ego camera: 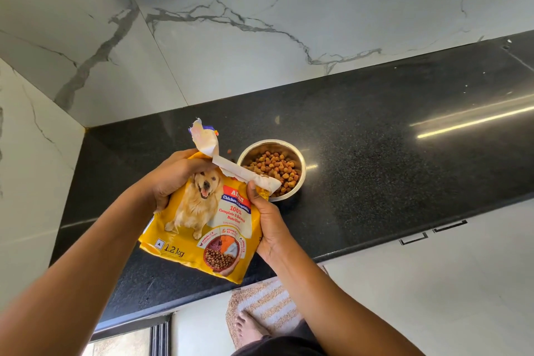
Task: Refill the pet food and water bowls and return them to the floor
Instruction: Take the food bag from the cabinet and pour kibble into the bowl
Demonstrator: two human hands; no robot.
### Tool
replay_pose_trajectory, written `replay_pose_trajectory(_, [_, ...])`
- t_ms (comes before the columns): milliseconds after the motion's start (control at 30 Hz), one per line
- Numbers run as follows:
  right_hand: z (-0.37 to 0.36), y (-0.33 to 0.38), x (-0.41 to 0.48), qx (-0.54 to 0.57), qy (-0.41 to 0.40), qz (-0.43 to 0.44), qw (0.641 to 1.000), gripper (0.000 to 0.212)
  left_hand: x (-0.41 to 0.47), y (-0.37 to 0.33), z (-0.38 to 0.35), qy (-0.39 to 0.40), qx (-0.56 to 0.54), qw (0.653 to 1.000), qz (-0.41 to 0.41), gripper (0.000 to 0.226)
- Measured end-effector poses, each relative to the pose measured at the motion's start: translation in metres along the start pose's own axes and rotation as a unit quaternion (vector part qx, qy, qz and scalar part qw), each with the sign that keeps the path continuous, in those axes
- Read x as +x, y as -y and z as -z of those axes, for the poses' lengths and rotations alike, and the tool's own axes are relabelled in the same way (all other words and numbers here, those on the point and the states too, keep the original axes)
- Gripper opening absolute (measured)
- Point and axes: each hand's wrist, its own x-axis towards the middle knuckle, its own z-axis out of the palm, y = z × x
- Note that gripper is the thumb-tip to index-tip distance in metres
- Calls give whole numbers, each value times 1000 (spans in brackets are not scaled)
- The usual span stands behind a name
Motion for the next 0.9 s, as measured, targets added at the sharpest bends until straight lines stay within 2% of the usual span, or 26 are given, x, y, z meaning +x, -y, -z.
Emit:
replay_pose_trajectory(200, [2, 14, 1, -5, 1, 14, 1000, 78, 7, 5, -3, 9, -22, 999, -34, 36])
replay_pose_trajectory(333, [6, 25, -1, -25, -7, 21, 999, 76, 11, 11, -4, 21, -44, 997, -59, 40])
replay_pose_trajectory(533, [2, 39, -6, -53, -20, 30, 998, 80, 3, 21, -3, 22, -89, 990, -111, 72])
replay_pose_trajectory(700, [-5, 53, -12, -78, -12, 49, 996, 55, -2, 28, -1, 21, -137, 976, -170, 70])
replay_pose_trajectory(833, [-27, 74, -21, -136, -18, 94, 986, 54, -5, 31, 2, 16, -185, 953, -240, 85])
replay_pose_trajectory(900, [-42, 89, -28, -181, -16, 134, 974, 52, -6, 32, 4, 11, -217, 936, -277, 76])
